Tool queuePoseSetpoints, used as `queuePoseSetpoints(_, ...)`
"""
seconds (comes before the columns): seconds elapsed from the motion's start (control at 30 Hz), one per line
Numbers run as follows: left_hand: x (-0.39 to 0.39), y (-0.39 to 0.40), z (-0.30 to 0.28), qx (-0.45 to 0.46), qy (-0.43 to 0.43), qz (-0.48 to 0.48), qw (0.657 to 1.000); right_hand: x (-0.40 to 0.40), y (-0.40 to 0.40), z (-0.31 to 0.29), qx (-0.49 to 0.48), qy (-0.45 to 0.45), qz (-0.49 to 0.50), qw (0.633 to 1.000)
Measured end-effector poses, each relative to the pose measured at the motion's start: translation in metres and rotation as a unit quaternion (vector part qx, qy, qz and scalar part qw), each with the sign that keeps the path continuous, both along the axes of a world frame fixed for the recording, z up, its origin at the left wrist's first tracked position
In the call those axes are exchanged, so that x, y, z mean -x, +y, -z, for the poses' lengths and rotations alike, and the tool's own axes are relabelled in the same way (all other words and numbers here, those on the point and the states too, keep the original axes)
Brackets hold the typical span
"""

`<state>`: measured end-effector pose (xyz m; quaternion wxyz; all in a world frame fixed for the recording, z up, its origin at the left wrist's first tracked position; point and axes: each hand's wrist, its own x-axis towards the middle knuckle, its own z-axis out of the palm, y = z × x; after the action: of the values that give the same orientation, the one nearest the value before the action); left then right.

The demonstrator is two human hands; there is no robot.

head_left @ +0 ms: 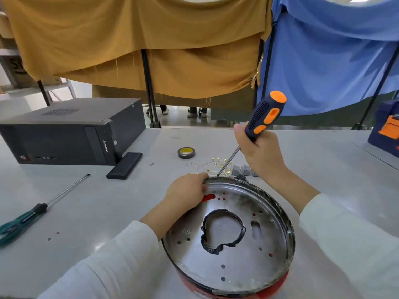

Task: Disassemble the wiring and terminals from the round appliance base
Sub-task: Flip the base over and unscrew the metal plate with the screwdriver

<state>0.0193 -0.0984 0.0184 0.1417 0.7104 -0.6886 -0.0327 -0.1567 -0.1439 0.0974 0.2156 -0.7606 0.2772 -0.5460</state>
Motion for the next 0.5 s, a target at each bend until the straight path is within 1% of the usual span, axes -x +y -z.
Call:
queuePoseSetpoints(0.13, 0.0, -0.001, 0.0, 0.0, -0.01, -0.006, 1.0, -0.001, 0.002, -0.001, -0.032, -0.042, -0.014, 0.999)
queuePoseSetpoints(0.23, 0.001, -0.002, 0.001, 0.004, -0.014, -0.01, 1.0, -0.003, 0.002, 0.002, -0.043, -0.026, -0.022, 0.998)
queuePoseSetpoints(0.37, 0.0, -0.001, 0.001, 0.005, -0.017, -0.007, 1.0, -0.005, 0.003, 0.011, -0.031, 0.003, -0.011, 0.999)
queuePoseSetpoints(0.5, 0.001, 0.0, 0.001, 0.005, -0.016, -0.009, 1.0, -0.007, 0.005, 0.014, -0.019, 0.011, -0.015, 1.0)
